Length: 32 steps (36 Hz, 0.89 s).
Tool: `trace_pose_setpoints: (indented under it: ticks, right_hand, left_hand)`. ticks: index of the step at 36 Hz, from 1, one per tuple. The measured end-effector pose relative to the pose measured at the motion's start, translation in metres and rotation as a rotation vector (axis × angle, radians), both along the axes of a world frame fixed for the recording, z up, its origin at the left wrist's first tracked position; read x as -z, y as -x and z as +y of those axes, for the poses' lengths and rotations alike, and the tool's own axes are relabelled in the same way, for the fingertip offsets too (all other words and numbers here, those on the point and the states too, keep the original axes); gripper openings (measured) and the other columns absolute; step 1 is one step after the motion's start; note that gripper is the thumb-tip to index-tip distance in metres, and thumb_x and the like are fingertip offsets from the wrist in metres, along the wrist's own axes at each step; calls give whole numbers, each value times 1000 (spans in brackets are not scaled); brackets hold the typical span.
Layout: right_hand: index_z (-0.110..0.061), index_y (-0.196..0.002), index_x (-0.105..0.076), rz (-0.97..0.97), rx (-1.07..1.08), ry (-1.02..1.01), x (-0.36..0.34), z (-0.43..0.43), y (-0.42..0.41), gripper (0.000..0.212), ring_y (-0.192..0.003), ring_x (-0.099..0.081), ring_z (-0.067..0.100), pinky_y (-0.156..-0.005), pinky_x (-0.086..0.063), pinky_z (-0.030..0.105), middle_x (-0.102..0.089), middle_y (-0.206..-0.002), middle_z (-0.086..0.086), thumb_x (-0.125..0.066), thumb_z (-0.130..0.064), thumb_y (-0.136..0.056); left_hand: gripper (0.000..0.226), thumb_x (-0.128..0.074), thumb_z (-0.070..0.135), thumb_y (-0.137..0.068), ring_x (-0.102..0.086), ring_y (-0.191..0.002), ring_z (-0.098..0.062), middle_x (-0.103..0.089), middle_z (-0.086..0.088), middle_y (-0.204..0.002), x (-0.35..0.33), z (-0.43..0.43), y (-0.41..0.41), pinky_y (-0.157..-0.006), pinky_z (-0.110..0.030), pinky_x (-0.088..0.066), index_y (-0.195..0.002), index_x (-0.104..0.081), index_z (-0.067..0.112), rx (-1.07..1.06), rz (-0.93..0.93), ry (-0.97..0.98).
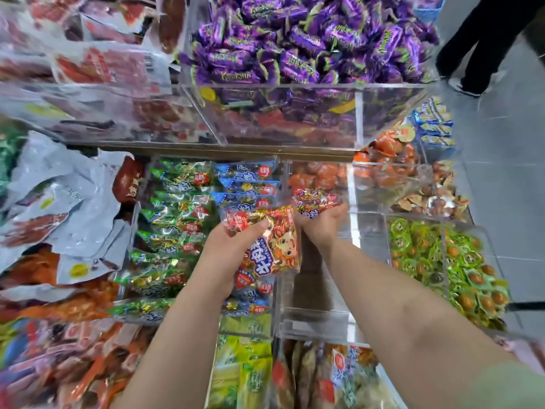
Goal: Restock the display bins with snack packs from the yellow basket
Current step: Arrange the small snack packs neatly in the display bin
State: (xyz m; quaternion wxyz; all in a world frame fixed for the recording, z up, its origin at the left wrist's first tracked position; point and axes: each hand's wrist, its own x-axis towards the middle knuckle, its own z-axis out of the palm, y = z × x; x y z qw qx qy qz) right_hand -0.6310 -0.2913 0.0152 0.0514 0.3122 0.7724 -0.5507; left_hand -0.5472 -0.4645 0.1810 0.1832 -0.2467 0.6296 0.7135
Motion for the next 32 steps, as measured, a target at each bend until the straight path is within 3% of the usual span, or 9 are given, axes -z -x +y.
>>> trace_pose_setpoints:
  ticks: [8,14,17,20,23,24,26,29,32]
  right_hand:
    - [-29,-145,5,88,107,72,5,-4,-5,140,-138,-21,23,-117,-20,41,-14,-149,4,-93,-36,-46]
    - [-22,-149,8,-27,186,168,-14,-15,0,161,-144,-7,27,-117,-14,41,-2,-155,6,-67,-85,-21]
    - [-19,-148,15,-96,51,2,-23,-3,-7,148,-145,-4,26,-118,-10,42,1,-157,8,-82,-65,-46]
    - [-14,-150,4,-108,122,68,-54,9,-14,127,-144,-11,30,-116,-17,49,1,-157,10,-72,-66,-63]
    - [-21,-134,-44,145,261,183,-101,19,-37,54,-120,-44,19,-103,-37,34,-24,-145,6,-63,-38,-86]
    - [-29,-117,-55,246,228,212,-118,22,-50,31,-109,-51,11,-94,-43,25,-39,-135,-2,-61,-32,-87]
    - [-38,-97,-63,407,-8,276,-151,27,-75,16,-97,-59,-1,-76,-46,9,-62,-110,-17,-64,-28,-85]
    - [-52,-101,-62,463,-517,182,-188,35,-99,33,-98,-60,-6,-82,-49,13,-66,-100,-24,-73,-38,-74]
    - [-49,-126,-49,275,-862,-137,-199,38,-101,67,-99,-54,-13,-87,-45,10,-58,-106,-30,-79,-47,-66]
  left_hand:
    - [21,-74,24,-82,-74,-74,-27,-76,-8,-84,-1,-2,0,-54,-35,-57,-98,-63,16,27,-4,-24]
    - [19,-72,30,-84,-74,-70,-26,-76,-8,-79,-6,-5,-2,-51,-33,-57,-92,-64,15,17,12,-16]
    - [20,-68,33,-86,-74,-72,-27,-76,-11,-81,-10,-8,-4,-54,-35,-58,-91,-66,13,21,20,-21]
    - [24,-69,34,-86,-74,-80,-29,-76,-13,-89,-12,-8,-6,-63,-41,-60,-96,-67,12,25,25,-33]
    - [26,-68,36,-87,-74,-80,-28,-76,-10,-88,-14,-6,-6,-61,-37,-60,-98,-67,13,45,20,-41]
    - [29,-66,38,-87,-74,-79,-27,-76,-8,-87,-16,-4,-6,-60,-36,-59,-101,-65,12,74,17,-42]
    - [48,-63,44,-89,-72,-84,-20,-75,2,-91,-21,2,-7,-68,-32,-58,-123,-58,11,179,34,21]
    - [67,-54,54,-91,-48,-108,-4,-56,15,-124,-22,10,-5,-91,-27,-39,-146,-38,19,427,177,318]
    - [46,-47,53,-95,-48,-107,-7,-51,13,-115,-26,21,-3,-86,-28,-37,-129,-53,22,584,284,482]
